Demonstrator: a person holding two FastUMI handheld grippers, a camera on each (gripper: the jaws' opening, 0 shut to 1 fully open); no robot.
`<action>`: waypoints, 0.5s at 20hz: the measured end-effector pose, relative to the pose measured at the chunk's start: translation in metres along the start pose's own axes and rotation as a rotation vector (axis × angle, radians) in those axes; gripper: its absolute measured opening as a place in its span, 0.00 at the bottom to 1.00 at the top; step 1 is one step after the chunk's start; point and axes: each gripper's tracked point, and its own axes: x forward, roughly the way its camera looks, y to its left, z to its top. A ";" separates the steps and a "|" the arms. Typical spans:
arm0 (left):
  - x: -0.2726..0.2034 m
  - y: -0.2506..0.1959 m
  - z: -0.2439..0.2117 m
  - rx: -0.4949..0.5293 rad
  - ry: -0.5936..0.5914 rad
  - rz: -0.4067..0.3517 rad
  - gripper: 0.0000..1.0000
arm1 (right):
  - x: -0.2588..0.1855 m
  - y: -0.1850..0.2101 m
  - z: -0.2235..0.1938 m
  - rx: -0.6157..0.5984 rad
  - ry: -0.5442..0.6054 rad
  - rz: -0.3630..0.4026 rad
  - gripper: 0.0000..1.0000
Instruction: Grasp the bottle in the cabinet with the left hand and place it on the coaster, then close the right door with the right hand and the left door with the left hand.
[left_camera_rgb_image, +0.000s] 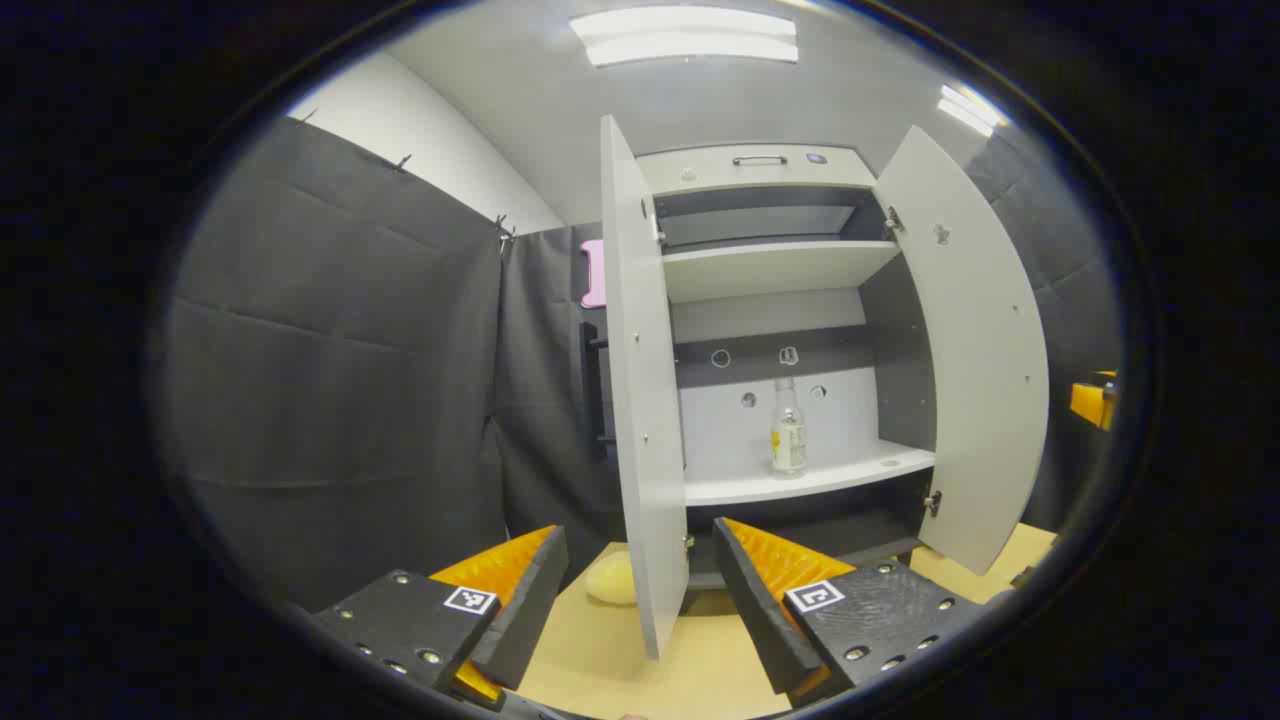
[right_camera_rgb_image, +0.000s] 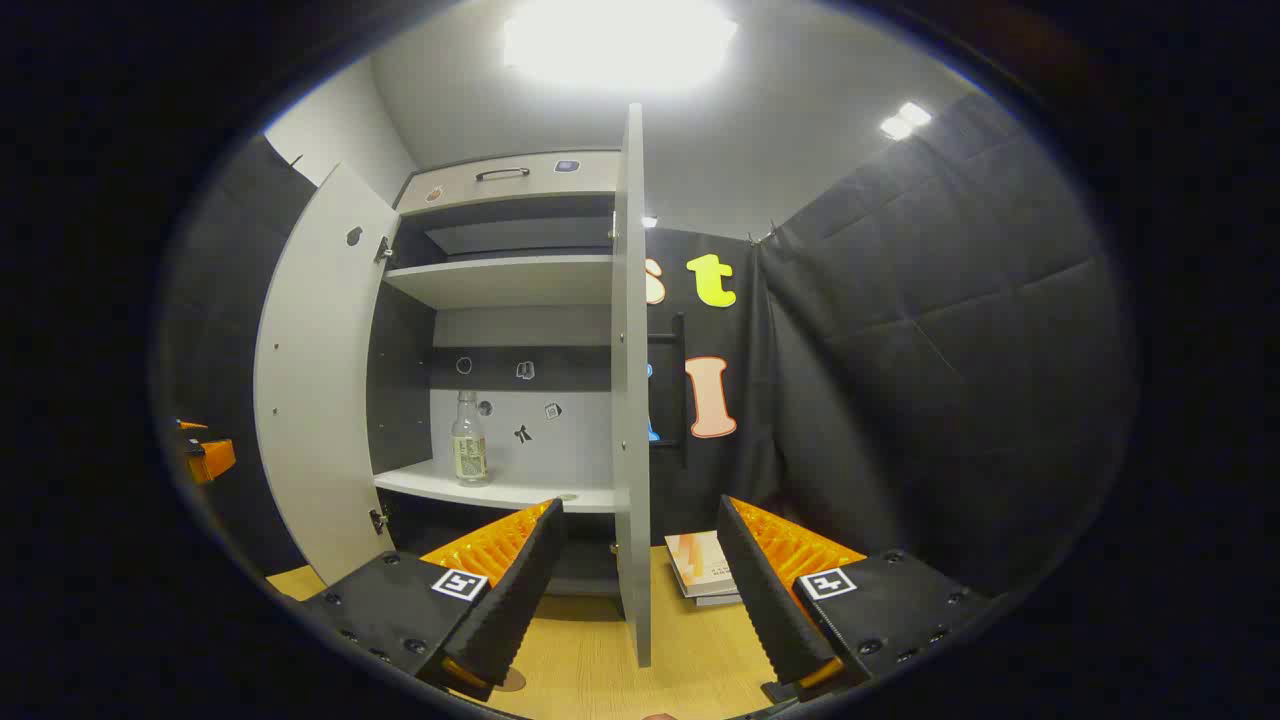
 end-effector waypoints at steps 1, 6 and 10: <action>0.000 0.000 0.000 0.000 0.002 -0.001 0.90 | 0.001 0.000 0.000 -0.003 0.003 0.003 0.97; 0.002 -0.005 -0.001 -0.005 0.007 0.007 0.90 | 0.004 0.001 0.001 -0.011 0.008 0.021 0.97; 0.002 -0.005 -0.002 -0.011 0.012 0.011 0.90 | 0.008 -0.001 -0.001 -0.008 0.016 0.022 0.97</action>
